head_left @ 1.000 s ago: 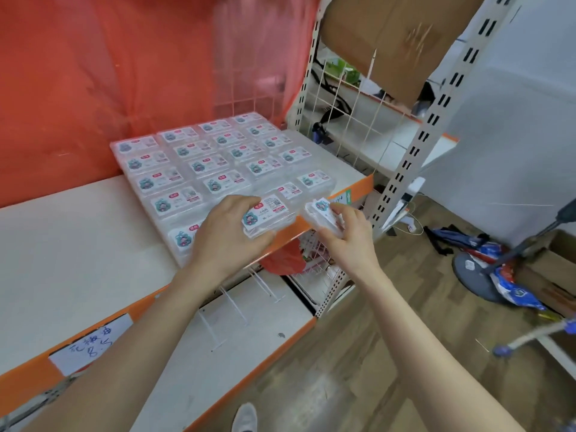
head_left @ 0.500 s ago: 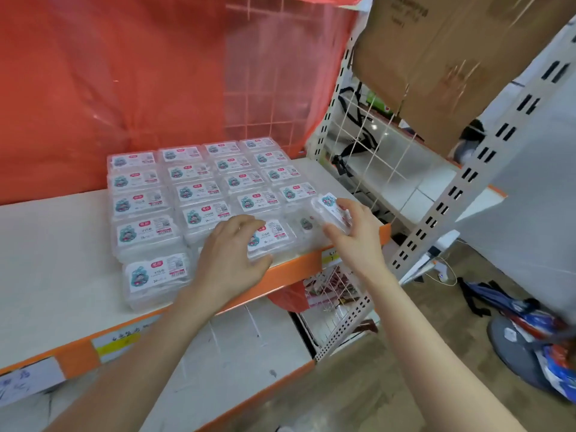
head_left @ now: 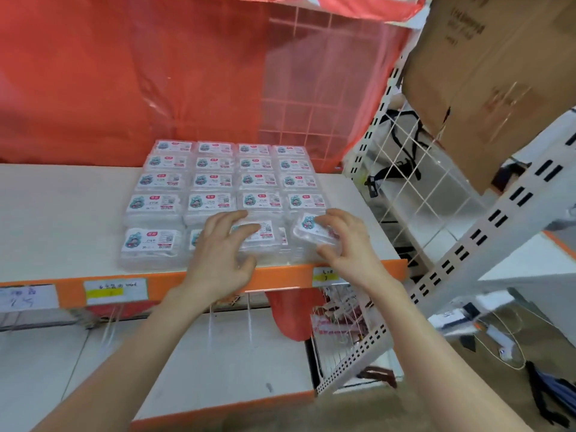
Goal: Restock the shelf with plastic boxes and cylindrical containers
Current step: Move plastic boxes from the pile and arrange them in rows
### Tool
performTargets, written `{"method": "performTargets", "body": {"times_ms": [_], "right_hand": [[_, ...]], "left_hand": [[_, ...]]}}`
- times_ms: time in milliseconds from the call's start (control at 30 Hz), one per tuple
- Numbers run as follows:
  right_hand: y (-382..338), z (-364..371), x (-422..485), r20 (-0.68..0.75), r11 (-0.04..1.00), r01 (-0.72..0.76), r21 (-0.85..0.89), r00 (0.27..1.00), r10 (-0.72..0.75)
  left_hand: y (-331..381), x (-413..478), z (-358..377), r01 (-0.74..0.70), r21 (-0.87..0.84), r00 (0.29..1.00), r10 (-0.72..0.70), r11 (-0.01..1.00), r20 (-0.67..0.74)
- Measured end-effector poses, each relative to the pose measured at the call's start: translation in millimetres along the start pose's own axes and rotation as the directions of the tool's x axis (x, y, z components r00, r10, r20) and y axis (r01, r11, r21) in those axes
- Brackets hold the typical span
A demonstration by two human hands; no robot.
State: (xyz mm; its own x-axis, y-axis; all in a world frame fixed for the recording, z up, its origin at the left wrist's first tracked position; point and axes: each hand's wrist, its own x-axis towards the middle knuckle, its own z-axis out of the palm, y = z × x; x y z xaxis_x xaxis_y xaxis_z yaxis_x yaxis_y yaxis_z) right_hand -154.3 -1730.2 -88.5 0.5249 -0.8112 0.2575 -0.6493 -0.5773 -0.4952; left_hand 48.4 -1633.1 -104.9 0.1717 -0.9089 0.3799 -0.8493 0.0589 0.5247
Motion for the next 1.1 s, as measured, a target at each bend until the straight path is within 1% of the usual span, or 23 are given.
{"method": "performTargets", "body": {"times_ms": [67,200,400,567,767,1100], "right_hand": [[5.1,-1.0,-0.4,0.029,0.999,0.04,0.006,0.999,-0.04],[13.0,0.2,-0.8,-0.005,0.996,0.086,0.014,0.996,-0.086],[16.5,7.8,1.7,-0.057,0.996,0.09,0.027,0.994,-0.088],[15.6,11.8,2.7,-0.08,0.995,0.092,0.029,0.993,-0.089],[19.1,12.7,2.2,-0.036,0.995,0.102,-0.011,0.994,-0.103],[23.8,10.2,2.0,-0.024,0.989,0.146,0.033,0.989,-0.146]], "left_hand": [[8.0,-4.0,4.6,0.0,0.013,0.999,0.0,1.0,-0.05],[20.2,-8.0,11.4,0.019,0.043,0.993,-0.013,0.999,-0.115],[25.4,-7.9,16.8,0.083,0.083,0.99,-0.073,0.993,-0.122],[22.5,-5.1,18.1,0.081,0.094,0.989,-0.068,0.992,-0.129],[19.9,-2.7,22.1,0.046,0.104,0.991,-0.032,0.994,-0.129],[19.6,6.5,27.0,0.038,0.103,0.992,-0.025,0.994,-0.126]]}}
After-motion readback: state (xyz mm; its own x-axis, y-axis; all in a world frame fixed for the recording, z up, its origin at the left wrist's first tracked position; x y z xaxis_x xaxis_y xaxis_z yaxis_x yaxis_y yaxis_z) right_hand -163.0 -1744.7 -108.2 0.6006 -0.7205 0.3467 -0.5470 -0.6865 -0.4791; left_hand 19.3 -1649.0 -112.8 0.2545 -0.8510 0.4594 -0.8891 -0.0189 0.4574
